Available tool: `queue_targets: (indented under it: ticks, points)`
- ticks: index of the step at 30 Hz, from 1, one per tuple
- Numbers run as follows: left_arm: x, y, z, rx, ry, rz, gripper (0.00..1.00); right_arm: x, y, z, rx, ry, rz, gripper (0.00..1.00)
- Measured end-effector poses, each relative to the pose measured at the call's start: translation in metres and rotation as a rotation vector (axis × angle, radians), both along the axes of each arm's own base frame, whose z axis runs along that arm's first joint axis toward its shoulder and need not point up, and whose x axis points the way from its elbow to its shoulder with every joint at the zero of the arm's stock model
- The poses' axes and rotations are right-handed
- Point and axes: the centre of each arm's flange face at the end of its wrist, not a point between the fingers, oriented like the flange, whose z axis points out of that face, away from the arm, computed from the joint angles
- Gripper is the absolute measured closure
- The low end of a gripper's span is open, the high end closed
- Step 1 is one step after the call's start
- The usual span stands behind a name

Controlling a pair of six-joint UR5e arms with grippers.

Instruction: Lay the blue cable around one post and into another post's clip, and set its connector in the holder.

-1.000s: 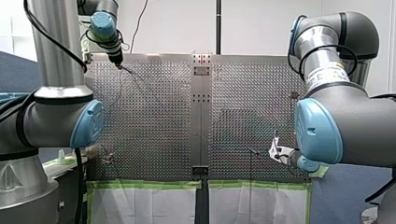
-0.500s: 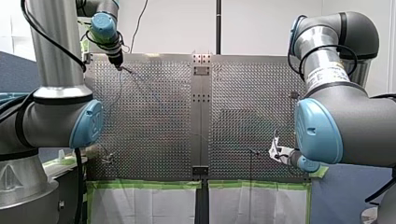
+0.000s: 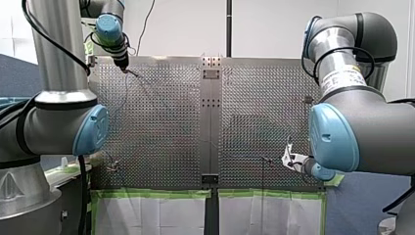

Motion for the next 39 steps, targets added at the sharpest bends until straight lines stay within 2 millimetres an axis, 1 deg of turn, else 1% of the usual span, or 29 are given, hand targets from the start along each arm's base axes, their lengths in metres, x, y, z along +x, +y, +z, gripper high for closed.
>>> queue_targets:
  ticks: [12,39]
  points:
    - [0.008,0.0021,-0.0046,-0.001,-0.004,0.004,0.0,0.0,-0.0004,0.0004,-0.002,-0.001,0.0,1.0]
    - [0.0076,0.0005,-0.0046,-0.001,-0.004,0.0,0.0,0.0,-0.0003,0.0003,-0.002,-0.001,0.0,1.0]
